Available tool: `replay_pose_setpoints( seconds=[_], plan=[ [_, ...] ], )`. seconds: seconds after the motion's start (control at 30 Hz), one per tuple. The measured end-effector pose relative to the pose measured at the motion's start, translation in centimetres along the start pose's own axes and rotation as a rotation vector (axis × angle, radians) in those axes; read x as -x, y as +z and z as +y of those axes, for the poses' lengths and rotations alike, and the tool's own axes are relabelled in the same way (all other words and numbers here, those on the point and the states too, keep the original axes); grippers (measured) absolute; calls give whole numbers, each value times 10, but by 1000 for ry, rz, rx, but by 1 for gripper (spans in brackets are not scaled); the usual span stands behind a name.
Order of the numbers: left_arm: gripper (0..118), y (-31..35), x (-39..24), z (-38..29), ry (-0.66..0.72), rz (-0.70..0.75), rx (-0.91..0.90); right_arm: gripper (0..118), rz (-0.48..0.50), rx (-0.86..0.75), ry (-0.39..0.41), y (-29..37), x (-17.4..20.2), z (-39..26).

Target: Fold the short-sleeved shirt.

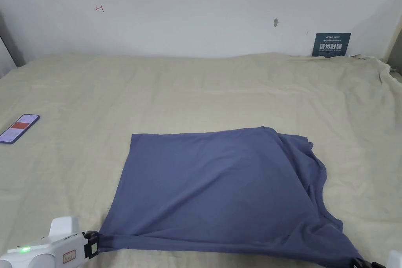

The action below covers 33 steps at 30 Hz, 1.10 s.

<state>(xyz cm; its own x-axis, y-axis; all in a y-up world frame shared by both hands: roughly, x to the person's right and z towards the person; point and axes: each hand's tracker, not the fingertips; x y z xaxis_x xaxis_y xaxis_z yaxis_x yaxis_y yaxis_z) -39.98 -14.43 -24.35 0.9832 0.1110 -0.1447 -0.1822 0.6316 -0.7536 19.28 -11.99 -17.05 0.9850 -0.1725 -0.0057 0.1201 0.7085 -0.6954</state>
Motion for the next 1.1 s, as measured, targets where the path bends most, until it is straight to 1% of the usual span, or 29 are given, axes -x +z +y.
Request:
replay_pose_setpoints(
  seconds=[0.13, 0.2, 0.3, 0.4, 0.47, 0.5, 0.53, 0.57, 0.6, 0.63, 0.67, 0.7, 0.73, 0.8, 0.97, 1.1],
  plan=[
    [0, -14, -5, -10, -55, 32, 46, 2, -44, 72, -18, -21, -3, -11],
    [0, -25, -9, -16, -80, 52, 82, 2, -85, 139, -30, -38, -4, -17],
    [0, -38, -13, -23, -90, 75, 117, 2, -122, 213, -52, -60, -7, -24],
    [0, -37, -17, -21, -71, 100, 108, 2, -127, 234, -71, -69, -6, -24],
    [8, -35, -17, -18, -51, 99, 114, 3, -134, 235, -71, -67, -3, -18],
    [15, -33, -17, -16, -39, 97, 116, 4, -135, 237, -69, -64, 0, -15],
    [33, -30, -18, -14, -24, 92, 120, 9, -130, 240, -61, -61, 2, -11],
    [52, -28, -18, -13, -9, 84, 121, 19, -122, 235, -50, -56, 4, -7],
    [72, -24, -18, -10, 5, 71, 120, 37, -118, 211, -30, -49, 8, -1],
    [94, -19, -20, -6, 22, 58, 103, 71, -110, 184, -10, -42, 11, 6],
    [103, -12, -22, -2, 33, 52, 82, 92, -104, 163, 4, -36, 14, 13],
    [106, 1, -28, 3, 37, 37, 39, 103, -114, 128, 16, -28, 18, 21],
    [106, 12, -31, 9, 32, 21, -6, 105, -113, 79, 22, -19, 22, 30],
    [106, 30, -39, 23, 15, 10, -80, 105, -97, 3, 41, 0, 30, 49],
    [106, 76, -65, 60, -61, 17, -244, 105, -61, -168, 56, 36, 47, 90],
    [105, 108, -86, 81, -75, 3, -400, 104, -56, -276, 96, 54, 62, 113]
  ],
)
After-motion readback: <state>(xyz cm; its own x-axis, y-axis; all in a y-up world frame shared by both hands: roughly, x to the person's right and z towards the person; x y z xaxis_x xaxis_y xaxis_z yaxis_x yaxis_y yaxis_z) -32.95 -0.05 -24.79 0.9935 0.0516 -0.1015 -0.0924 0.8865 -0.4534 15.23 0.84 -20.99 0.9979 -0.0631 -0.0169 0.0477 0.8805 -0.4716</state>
